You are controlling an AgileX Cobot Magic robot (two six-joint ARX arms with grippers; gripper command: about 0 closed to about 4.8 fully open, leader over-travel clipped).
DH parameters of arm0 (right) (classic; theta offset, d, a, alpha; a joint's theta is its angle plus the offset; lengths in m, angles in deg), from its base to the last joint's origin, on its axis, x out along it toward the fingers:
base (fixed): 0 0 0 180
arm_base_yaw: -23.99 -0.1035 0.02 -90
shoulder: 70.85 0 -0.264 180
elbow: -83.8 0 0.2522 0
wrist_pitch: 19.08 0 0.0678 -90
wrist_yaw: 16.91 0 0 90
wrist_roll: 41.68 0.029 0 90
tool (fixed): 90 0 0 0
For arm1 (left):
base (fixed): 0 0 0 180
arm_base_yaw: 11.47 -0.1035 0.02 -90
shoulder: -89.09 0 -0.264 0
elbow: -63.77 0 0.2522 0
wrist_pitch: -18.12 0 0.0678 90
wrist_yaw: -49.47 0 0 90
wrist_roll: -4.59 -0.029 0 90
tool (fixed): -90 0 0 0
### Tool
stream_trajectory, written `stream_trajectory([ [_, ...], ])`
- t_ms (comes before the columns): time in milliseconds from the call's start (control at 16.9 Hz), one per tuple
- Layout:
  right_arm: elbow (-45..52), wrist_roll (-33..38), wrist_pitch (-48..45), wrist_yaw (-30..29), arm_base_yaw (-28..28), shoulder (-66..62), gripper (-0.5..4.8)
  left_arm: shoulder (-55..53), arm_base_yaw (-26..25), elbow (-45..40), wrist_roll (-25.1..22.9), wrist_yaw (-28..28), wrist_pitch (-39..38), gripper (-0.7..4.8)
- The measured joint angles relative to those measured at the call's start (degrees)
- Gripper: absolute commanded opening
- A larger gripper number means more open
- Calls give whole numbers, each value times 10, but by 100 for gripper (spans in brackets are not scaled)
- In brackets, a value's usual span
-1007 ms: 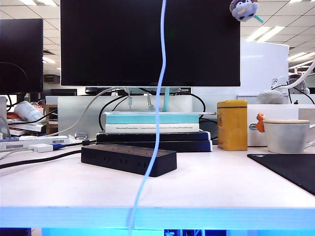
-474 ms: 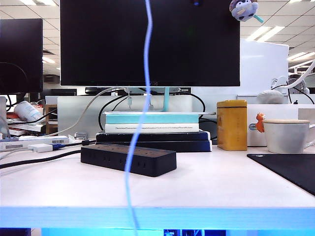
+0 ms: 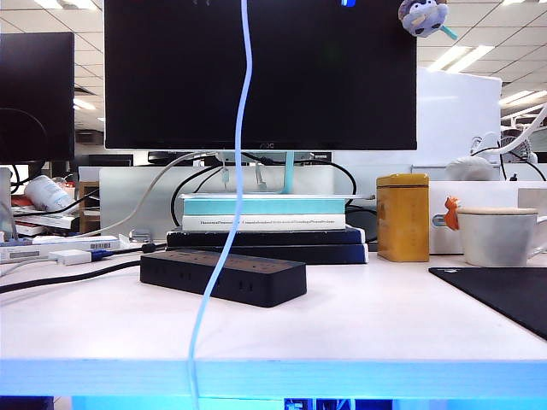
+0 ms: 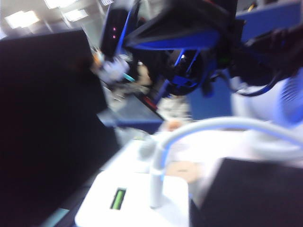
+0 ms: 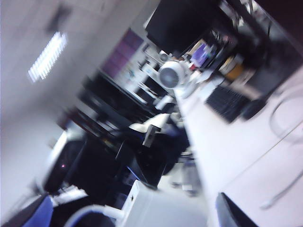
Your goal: Plug the white charger into the left socket.
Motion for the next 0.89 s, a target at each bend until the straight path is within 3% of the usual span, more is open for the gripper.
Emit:
stream_trajectory([
  [296, 2, -157, 1, -108, -2, 0, 479, -3, 0, 0, 155, 20, 30, 119],
  [533, 26, -180, 0, -117, -15, 1, 479, -4, -14, 11, 208, 82, 30, 119],
  [592, 45, -187, 2, -118, -26, 0, 479, -4, -19, 29, 234, 108, 31, 118],
  [888, 51, -229, 1, -117, -94, 0, 479, -4, -25, 41, 273, 152, 35, 79],
])
